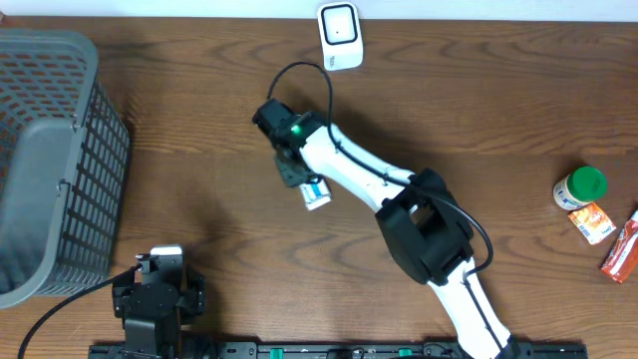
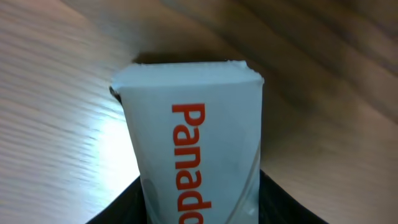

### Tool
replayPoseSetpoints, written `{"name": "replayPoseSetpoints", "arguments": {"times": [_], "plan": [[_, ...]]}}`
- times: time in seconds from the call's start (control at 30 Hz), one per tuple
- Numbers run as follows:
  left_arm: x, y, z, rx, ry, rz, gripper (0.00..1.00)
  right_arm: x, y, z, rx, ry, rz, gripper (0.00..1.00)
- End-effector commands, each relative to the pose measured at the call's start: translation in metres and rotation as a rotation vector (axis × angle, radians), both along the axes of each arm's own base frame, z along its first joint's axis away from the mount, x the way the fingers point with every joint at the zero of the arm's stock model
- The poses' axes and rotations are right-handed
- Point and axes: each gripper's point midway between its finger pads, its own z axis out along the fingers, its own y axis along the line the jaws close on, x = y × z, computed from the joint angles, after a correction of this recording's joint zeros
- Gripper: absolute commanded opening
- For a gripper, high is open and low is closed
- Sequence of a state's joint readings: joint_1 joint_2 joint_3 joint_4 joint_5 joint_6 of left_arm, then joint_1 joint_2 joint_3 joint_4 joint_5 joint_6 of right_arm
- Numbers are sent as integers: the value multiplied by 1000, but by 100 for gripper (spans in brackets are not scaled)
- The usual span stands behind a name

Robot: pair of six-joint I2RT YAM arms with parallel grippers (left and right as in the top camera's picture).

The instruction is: Scan the item barcode

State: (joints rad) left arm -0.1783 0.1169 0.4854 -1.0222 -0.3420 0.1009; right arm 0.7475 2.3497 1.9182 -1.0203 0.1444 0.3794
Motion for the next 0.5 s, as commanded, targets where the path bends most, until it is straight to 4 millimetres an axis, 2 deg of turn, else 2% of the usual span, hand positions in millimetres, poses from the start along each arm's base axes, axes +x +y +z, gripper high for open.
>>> {"name": "replayPoseSetpoints", "arguments": {"times": [0.0, 0.1, 0.13, 0.17, 0.2, 0.33, 0.47], "plan": [[0, 1, 3, -7, -11, 11, 86, 10, -25, 8, -69, 4, -48, 40], [0, 1, 3, -6, -11, 11, 86, -1, -49, 8, -131, 75, -70, 40], [0, 1, 3, -6, -11, 11, 86, -4, -54, 8, -144, 92, -76, 53], [0, 1, 3, -7, -11, 11, 86, -6, -61, 9, -160, 111, -83, 94], [0, 1, 3, -7, -11, 11, 86, -8, -65, 9, -170, 124, -89, 99], [0, 1, 3, -6, -11, 11, 86, -12, -71, 12, -182, 151, -95, 99], [0, 1, 3, -6, -11, 11, 86, -19, -68, 25, -175, 151, -94, 99]]}}
